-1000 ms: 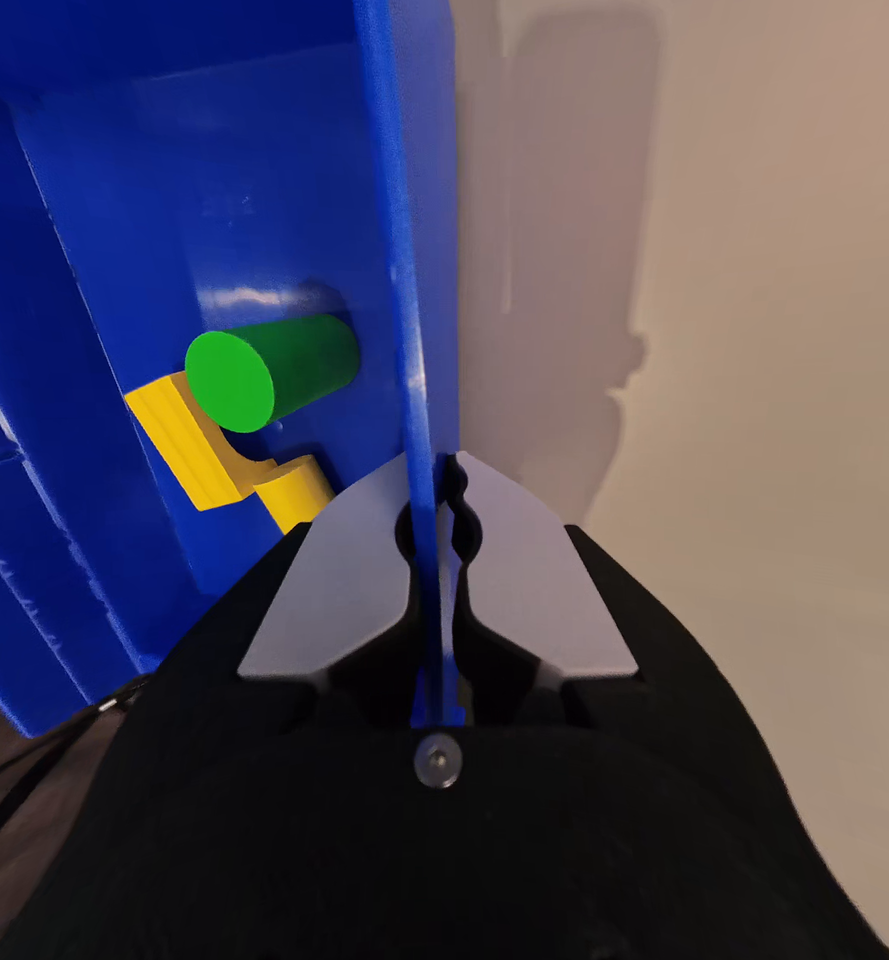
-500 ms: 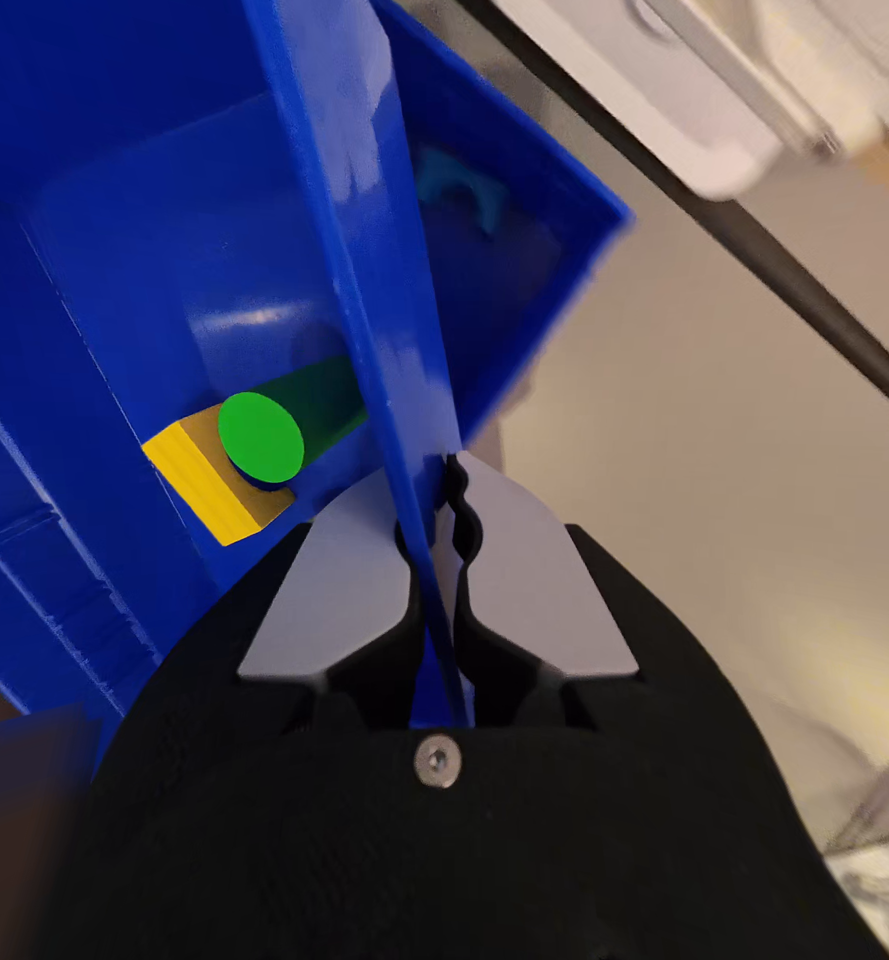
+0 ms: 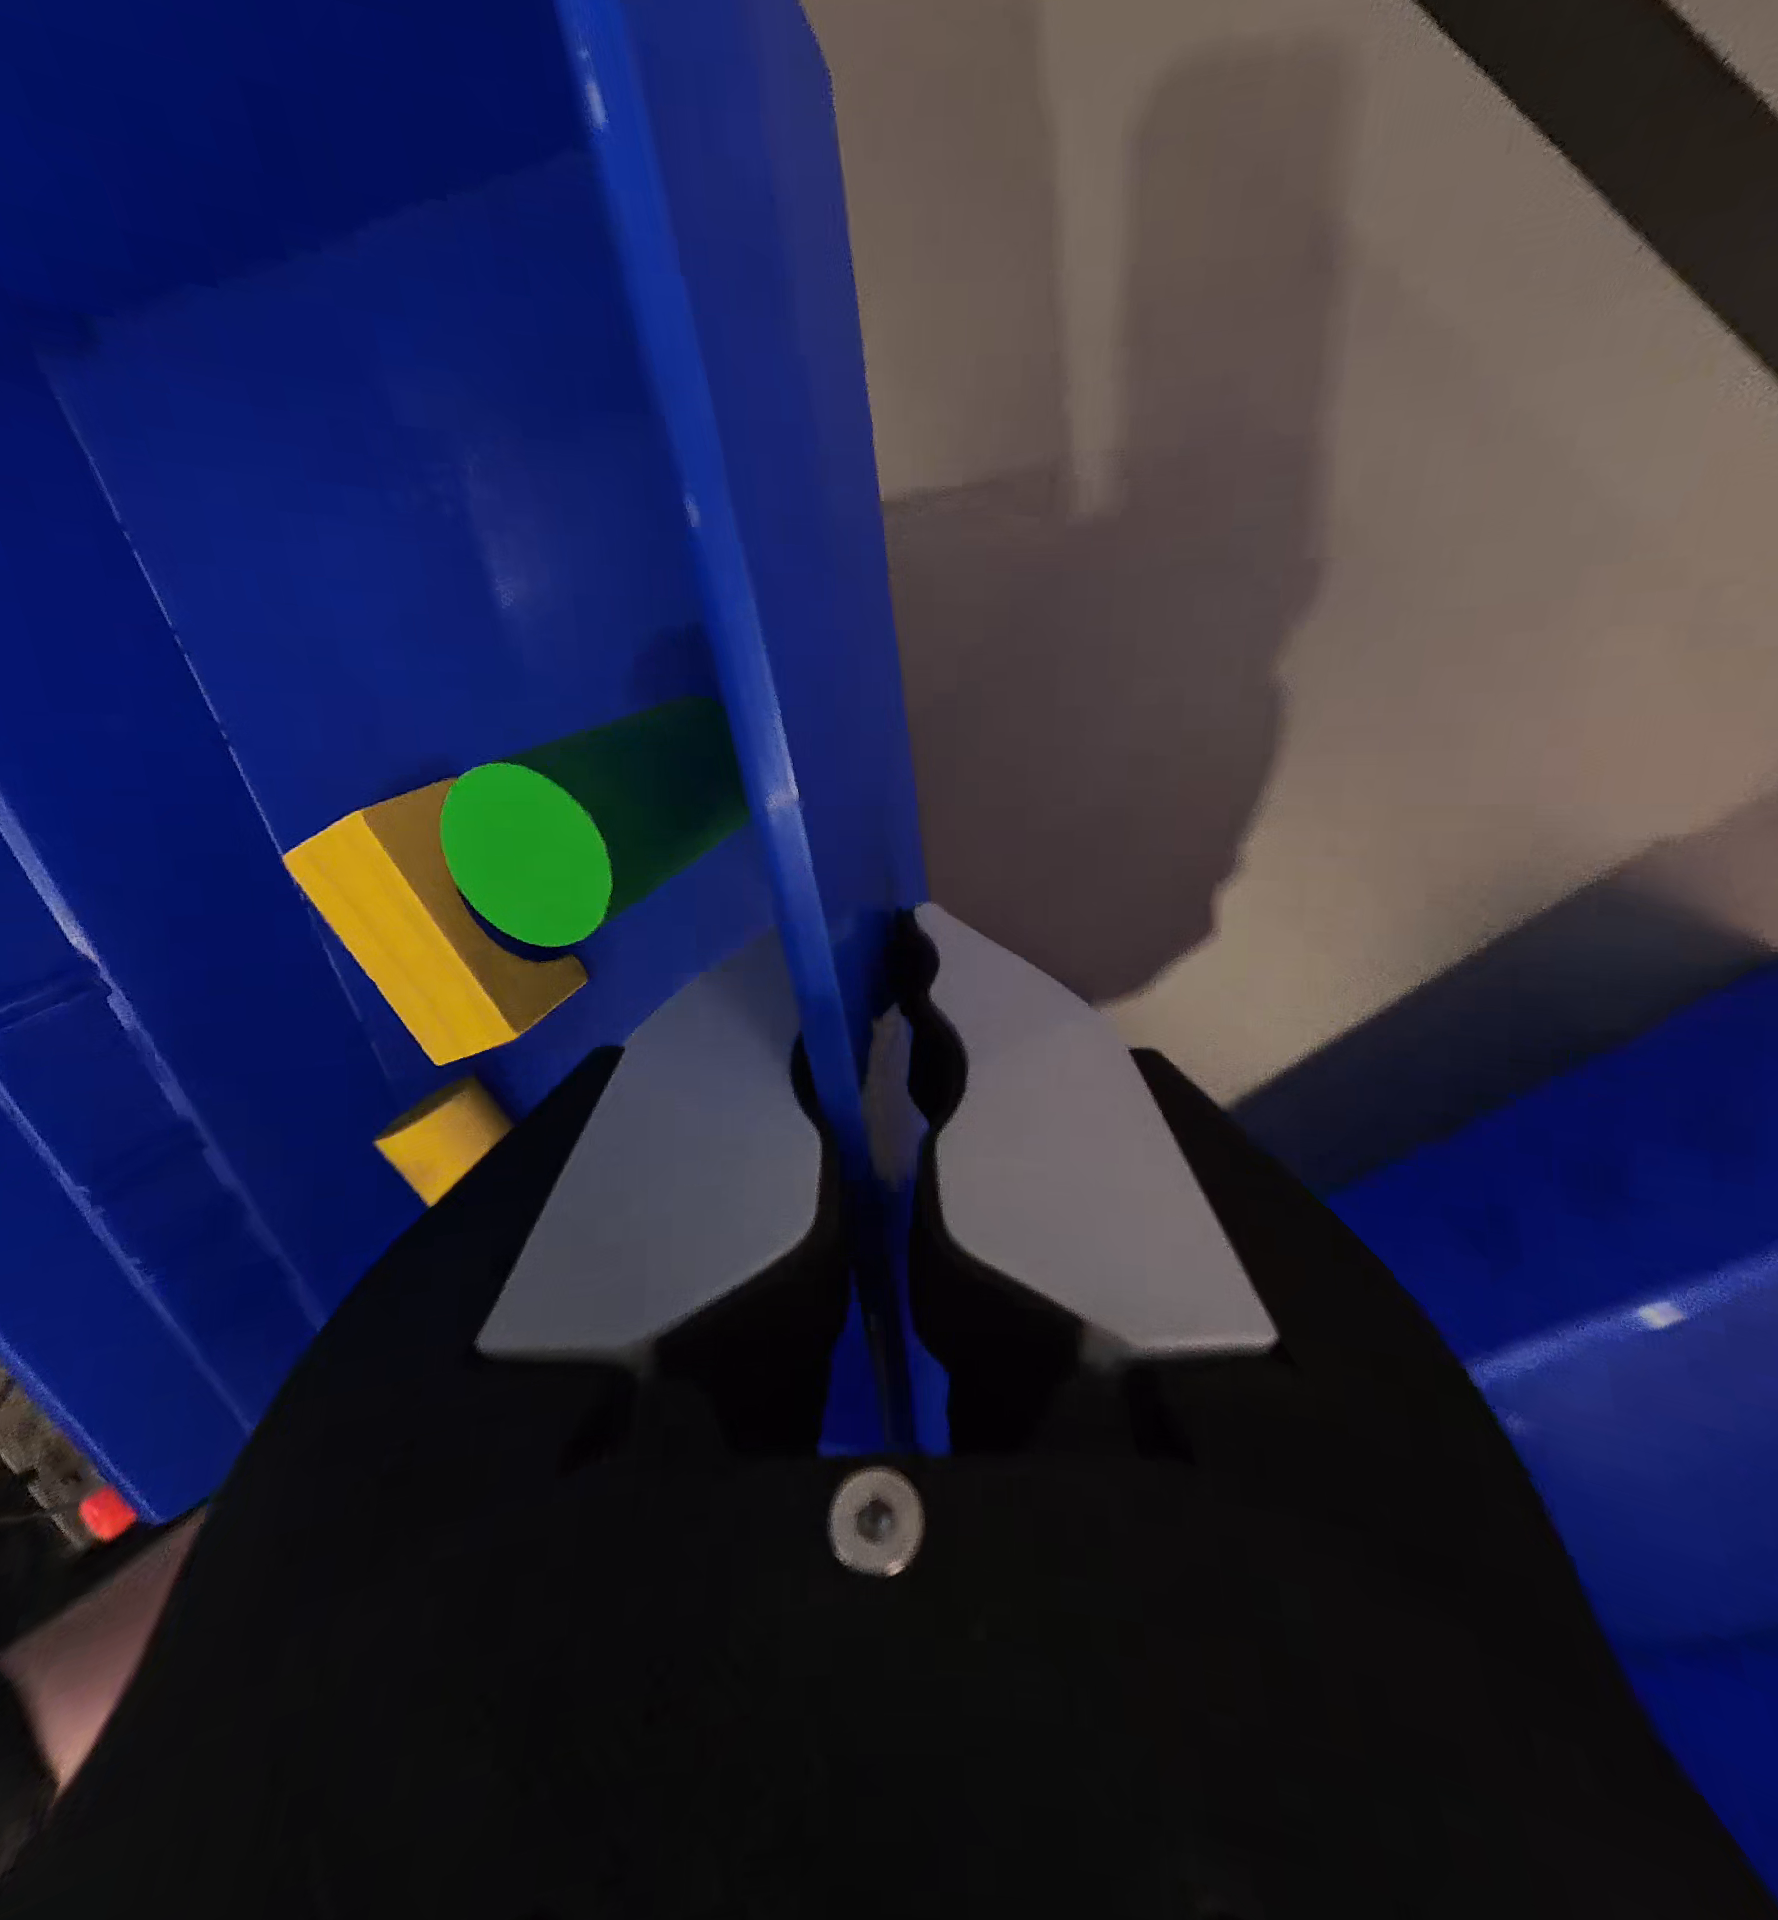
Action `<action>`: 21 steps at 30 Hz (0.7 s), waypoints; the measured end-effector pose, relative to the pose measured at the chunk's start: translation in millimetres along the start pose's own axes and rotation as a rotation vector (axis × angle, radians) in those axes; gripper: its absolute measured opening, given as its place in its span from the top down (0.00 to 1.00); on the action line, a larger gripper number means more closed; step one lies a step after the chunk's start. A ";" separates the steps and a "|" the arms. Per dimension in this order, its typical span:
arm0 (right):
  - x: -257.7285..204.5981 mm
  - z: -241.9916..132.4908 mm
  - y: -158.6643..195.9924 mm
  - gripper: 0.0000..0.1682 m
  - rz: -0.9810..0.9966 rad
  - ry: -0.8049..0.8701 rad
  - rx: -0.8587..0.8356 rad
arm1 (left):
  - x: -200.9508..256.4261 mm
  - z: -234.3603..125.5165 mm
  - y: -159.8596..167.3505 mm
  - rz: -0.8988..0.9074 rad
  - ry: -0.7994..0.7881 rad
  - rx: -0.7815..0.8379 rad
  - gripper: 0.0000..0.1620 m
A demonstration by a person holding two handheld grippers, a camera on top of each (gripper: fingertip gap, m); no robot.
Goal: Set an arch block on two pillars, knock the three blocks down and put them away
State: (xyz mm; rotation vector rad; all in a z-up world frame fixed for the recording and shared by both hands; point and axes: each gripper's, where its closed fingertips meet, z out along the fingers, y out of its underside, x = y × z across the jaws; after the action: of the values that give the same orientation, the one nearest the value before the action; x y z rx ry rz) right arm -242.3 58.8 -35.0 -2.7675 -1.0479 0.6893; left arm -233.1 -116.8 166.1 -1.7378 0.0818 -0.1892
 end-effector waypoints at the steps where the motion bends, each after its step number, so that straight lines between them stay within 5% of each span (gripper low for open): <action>1: 3.0 11.5 -0.1 0.95 0.021 0.006 0.005 | -3.4 1.6 2.3 -0.006 -0.002 -0.013 0.61; 10: 41.2 64.0 25.6 0.90 0.149 0.039 0.028 | -13.8 10.5 11.5 -0.031 0.013 -0.062 0.60; 13: 32.9 15.8 11.2 0.83 -0.010 0.030 0.165 | -14.8 12.0 15.4 -0.028 0.018 -0.084 0.60; 16: 63.9 -68.0 20.8 0.81 -0.173 0.273 0.383 | -21.7 13.6 18.5 -0.040 0.008 -0.098 0.59; 19: 152.0 -129.8 93.3 0.68 -0.099 0.615 0.339 | -39.7 20.3 35.2 -0.059 -0.026 -0.180 0.58; 21: 204.0 -139.4 147.0 0.63 0.047 0.670 0.277 | -68.6 26.0 57.9 -0.084 -0.129 -0.291 0.57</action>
State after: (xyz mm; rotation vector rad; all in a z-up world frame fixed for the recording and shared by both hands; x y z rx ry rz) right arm 43.4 88.7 -24.3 -2.4823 -0.6796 -0.1025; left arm -293.1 -90.8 99.4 -2.0411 -0.0619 -0.1308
